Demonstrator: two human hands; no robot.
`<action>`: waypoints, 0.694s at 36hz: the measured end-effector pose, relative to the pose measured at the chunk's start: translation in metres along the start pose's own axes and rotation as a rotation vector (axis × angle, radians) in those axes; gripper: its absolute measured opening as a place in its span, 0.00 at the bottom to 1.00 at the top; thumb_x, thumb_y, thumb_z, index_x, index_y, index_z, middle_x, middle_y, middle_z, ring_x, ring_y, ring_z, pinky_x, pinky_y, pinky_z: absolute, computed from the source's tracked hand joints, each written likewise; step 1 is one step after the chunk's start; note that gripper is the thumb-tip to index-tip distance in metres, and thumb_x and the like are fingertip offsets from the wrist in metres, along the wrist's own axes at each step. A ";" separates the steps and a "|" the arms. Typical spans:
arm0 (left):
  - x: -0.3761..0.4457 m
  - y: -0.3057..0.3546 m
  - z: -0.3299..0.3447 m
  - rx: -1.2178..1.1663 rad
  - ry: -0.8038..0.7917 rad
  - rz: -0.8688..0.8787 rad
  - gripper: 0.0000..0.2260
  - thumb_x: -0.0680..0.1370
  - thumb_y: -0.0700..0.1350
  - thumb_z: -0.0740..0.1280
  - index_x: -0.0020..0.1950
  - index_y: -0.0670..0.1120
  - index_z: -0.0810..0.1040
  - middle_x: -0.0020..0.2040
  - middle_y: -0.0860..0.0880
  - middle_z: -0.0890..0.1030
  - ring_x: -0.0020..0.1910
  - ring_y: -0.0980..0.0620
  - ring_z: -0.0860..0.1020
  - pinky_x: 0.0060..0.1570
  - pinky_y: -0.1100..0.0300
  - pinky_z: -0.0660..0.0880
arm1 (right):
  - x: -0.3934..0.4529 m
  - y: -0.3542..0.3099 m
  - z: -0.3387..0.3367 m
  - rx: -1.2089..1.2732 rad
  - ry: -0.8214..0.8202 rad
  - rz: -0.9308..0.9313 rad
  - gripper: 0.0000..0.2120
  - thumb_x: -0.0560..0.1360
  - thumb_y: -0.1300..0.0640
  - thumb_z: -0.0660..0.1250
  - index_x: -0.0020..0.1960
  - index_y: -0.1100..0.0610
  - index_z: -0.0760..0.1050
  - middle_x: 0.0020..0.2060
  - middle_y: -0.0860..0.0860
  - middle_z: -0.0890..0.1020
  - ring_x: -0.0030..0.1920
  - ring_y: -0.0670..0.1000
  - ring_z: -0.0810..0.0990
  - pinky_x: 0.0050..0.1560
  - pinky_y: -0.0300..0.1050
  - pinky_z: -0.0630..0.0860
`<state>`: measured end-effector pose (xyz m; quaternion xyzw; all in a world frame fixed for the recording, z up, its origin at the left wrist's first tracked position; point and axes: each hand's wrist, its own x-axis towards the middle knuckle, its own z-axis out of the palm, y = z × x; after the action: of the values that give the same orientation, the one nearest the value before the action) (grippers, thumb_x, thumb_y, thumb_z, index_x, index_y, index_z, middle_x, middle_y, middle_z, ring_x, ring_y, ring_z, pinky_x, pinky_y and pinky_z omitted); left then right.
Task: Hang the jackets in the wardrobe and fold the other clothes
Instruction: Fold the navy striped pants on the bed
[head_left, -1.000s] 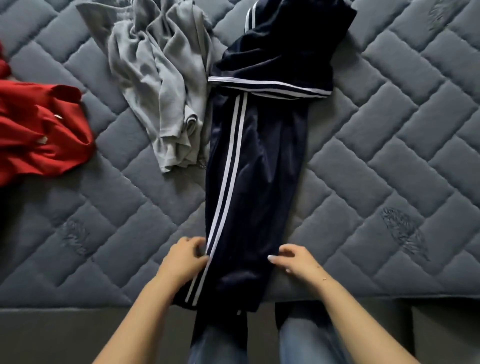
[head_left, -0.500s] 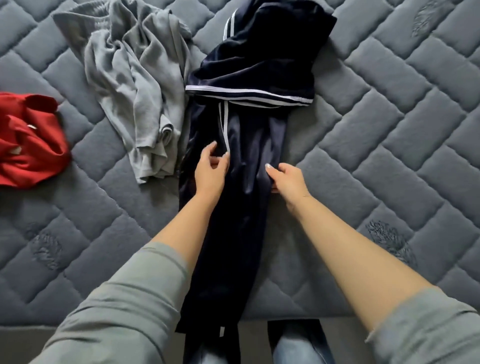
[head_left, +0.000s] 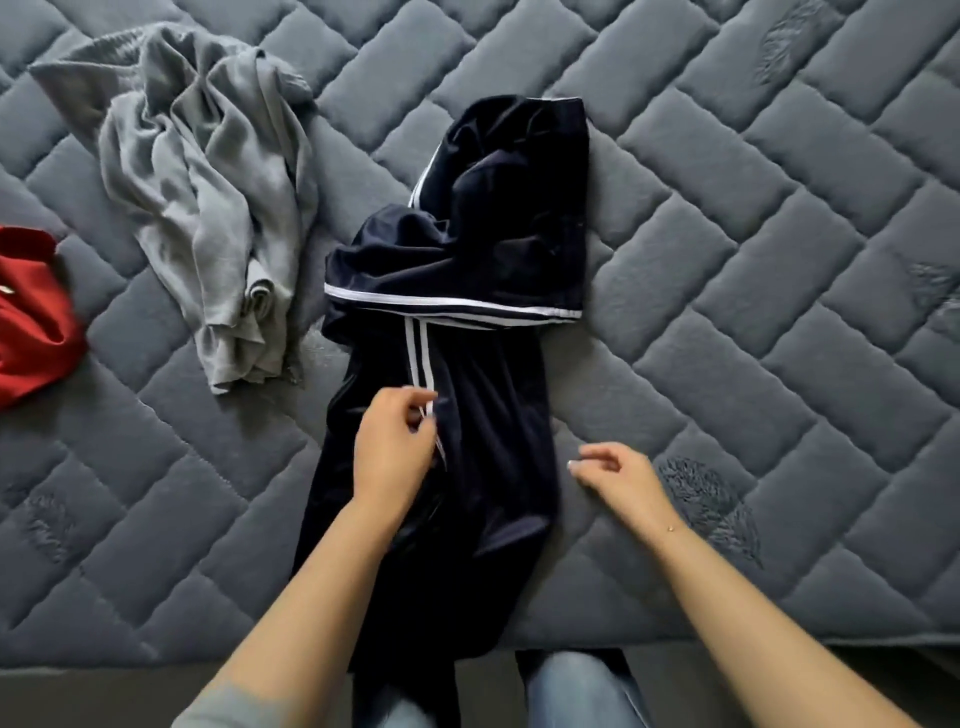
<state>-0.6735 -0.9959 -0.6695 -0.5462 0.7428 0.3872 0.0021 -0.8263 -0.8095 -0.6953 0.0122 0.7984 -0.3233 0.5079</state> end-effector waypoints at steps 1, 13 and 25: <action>0.010 0.017 0.000 -0.022 0.060 0.074 0.10 0.73 0.36 0.67 0.51 0.48 0.81 0.47 0.54 0.76 0.45 0.56 0.77 0.47 0.66 0.71 | 0.009 -0.013 -0.005 0.040 0.002 -0.031 0.11 0.73 0.65 0.71 0.55 0.61 0.76 0.39 0.51 0.79 0.37 0.42 0.75 0.36 0.25 0.71; 0.124 0.090 0.037 0.644 -0.233 0.374 0.26 0.70 0.55 0.74 0.65 0.53 0.72 0.72 0.48 0.63 0.74 0.46 0.54 0.73 0.43 0.50 | 0.091 -0.130 -0.002 0.424 -0.073 -0.038 0.13 0.78 0.52 0.66 0.57 0.58 0.71 0.46 0.52 0.80 0.41 0.49 0.80 0.41 0.42 0.77; 0.015 0.040 -0.013 -0.098 -0.461 0.142 0.09 0.71 0.45 0.76 0.48 0.49 0.80 0.43 0.51 0.82 0.45 0.56 0.79 0.47 0.63 0.72 | 0.045 -0.059 -0.045 -0.264 0.054 -0.610 0.35 0.67 0.73 0.64 0.72 0.55 0.64 0.69 0.54 0.64 0.66 0.52 0.68 0.65 0.39 0.67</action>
<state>-0.7064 -1.0112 -0.6441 -0.3895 0.7395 0.5362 0.1180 -0.9053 -0.8462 -0.6903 -0.2847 0.8134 -0.3539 0.3635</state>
